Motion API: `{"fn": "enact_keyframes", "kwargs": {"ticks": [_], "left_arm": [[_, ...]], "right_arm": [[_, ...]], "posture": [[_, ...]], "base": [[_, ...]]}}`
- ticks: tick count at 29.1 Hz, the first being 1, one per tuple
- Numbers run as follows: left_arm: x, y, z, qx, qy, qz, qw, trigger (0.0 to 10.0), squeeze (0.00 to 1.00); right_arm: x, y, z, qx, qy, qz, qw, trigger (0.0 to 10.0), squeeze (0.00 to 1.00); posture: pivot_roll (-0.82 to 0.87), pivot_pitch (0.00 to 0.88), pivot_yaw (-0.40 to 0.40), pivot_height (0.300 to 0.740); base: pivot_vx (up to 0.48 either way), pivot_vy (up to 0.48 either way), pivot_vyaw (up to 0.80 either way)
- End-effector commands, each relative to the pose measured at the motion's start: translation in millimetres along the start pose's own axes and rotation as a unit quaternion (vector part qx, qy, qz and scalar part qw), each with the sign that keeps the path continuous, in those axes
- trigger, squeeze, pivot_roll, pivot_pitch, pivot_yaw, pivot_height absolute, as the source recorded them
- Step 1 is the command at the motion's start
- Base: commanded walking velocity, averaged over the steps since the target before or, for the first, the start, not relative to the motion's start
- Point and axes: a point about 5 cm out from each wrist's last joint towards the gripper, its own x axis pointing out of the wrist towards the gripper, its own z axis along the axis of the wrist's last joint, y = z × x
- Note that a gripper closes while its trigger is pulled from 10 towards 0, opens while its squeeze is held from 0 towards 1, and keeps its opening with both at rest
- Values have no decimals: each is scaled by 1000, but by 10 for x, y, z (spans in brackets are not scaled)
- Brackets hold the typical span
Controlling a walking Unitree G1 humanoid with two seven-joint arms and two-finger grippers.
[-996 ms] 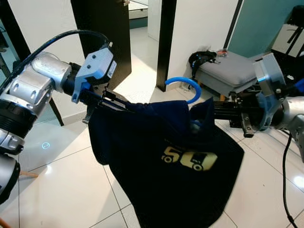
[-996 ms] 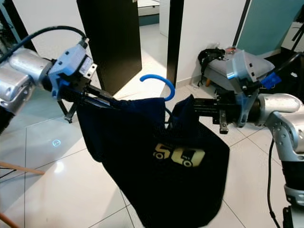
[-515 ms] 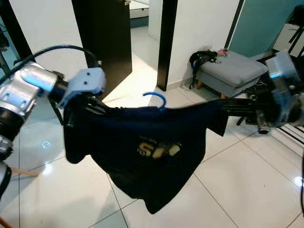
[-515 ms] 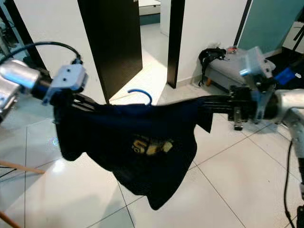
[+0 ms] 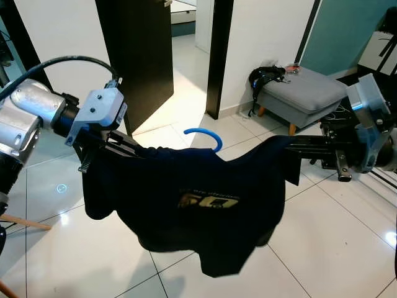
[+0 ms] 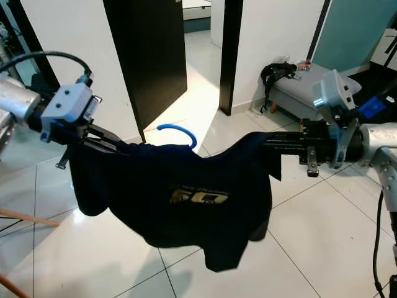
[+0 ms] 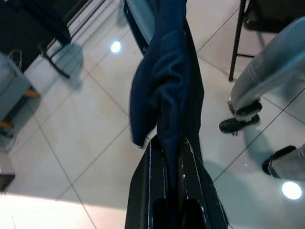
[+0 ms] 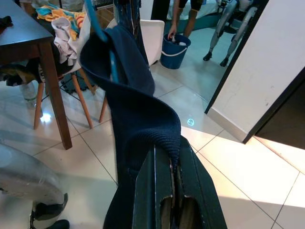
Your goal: Hang hanger
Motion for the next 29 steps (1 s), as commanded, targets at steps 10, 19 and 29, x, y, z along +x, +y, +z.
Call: {"fn": "enact_keyframes", "kwargs": {"ticks": [10,19,29], "left_arm": [[-20,204,3,21,28,86,996,10000,0],[-17,184,-18,17,25,103,994,10000,0],[129,-44,288,21,-120,12,992,10000,0]], "right_arm": [[32,71,94,-3,-18,31,999,0,0],[3,48,117,-4,-17,29,999,0,0],[77,74,75,2,-20,42,999,0,0]], "posture": [[17,62,10,740],[16,65,6,740],[21,60,-1,740]], "base": [[0,0,0],[0,0,0],[0,0,0]]}}
